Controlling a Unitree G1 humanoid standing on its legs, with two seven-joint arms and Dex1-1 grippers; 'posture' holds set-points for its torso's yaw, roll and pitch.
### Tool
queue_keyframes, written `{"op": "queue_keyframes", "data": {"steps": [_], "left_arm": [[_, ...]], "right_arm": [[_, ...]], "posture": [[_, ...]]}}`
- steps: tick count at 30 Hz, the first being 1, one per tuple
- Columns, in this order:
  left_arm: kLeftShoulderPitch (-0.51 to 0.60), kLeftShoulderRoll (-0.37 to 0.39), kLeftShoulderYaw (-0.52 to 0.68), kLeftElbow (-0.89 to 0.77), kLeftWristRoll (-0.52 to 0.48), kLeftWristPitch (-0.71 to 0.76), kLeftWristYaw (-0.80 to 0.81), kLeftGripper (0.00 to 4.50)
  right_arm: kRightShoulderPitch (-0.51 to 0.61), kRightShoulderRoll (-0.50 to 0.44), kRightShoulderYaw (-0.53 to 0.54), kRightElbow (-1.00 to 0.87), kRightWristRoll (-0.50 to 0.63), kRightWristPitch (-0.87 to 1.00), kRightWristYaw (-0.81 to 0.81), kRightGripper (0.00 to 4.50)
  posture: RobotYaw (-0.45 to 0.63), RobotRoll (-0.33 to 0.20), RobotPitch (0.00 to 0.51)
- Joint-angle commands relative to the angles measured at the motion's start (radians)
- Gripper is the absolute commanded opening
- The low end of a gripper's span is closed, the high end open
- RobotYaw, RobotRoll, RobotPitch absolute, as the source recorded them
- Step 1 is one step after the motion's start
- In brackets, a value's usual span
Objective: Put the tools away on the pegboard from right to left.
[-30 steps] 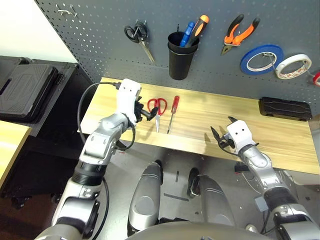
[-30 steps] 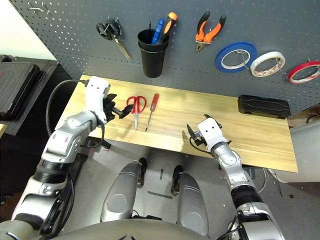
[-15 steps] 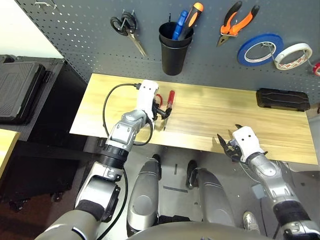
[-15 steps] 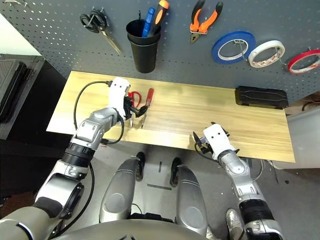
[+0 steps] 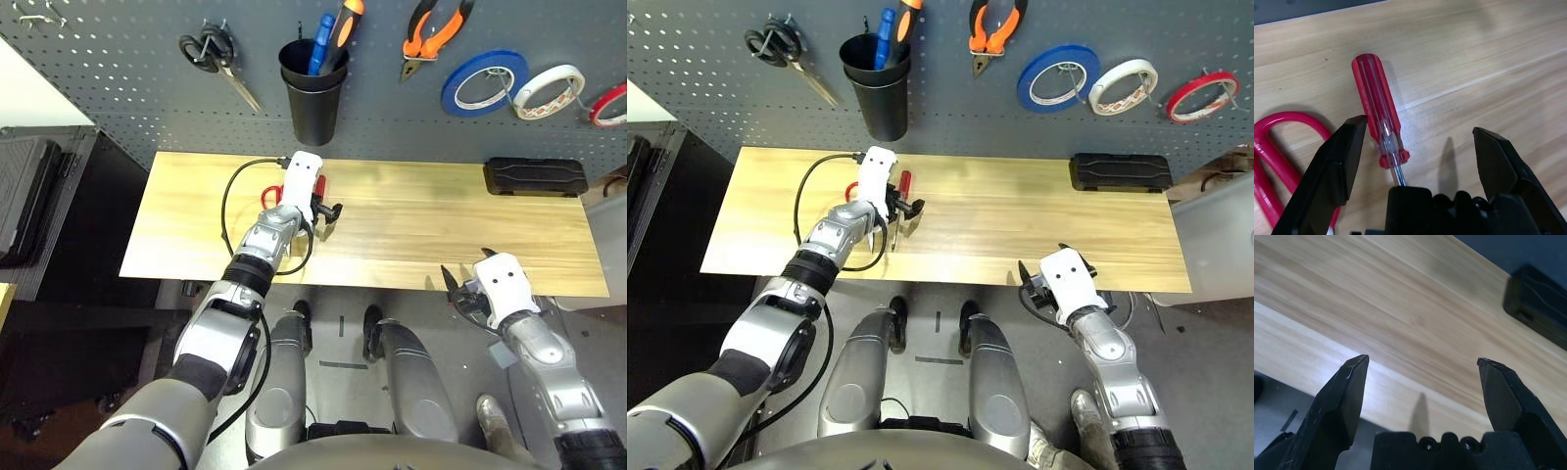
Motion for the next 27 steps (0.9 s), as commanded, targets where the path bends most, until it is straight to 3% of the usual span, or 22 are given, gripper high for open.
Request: {"op": "queue_keyframes", "data": {"steps": [1,4,7,15,23,27], "left_arm": [[-0.033,-0.003,0.040,0.147,0.015,-0.048,0.064,4.50],[-0.054,-0.004,0.059,0.213,0.022,-0.073,0.088,4.50],[-0.066,-0.005,0.079,0.264,0.026,-0.074,0.122,3.87],[-0.075,-0.034,0.123,0.290,0.018,-0.067,0.156,0.85],[-0.042,-0.081,0.184,0.201,-0.022,-0.022,0.193,0.84],[0.047,-0.106,0.192,0.014,-0.044,0.068,0.213,0.84]], "right_arm": [[0.051,0.006,-0.019,-0.070,0.000,0.036,-0.010,4.45],[0.062,0.007,-0.017,-0.103,-0.001,0.047,-0.010,4.45],[0.068,-0.003,-0.005,-0.142,0.005,0.041,0.016,4.50],[0.044,-0.022,-0.014,-0.156,0.046,-0.005,0.085,4.50],[-0.026,-0.032,0.018,-0.079,0.095,-0.106,0.192,4.50],[-0.087,-0.038,0.028,0.005,0.115,-0.166,0.254,4.50]], "posture": [[-0.07,0.000,0.358],[-0.09,0.000,0.348],[-0.10,0.000,0.338],[-0.09,0.000,0.327],[-0.01,0.000,0.326],[0.05,0.000,0.327]]}}
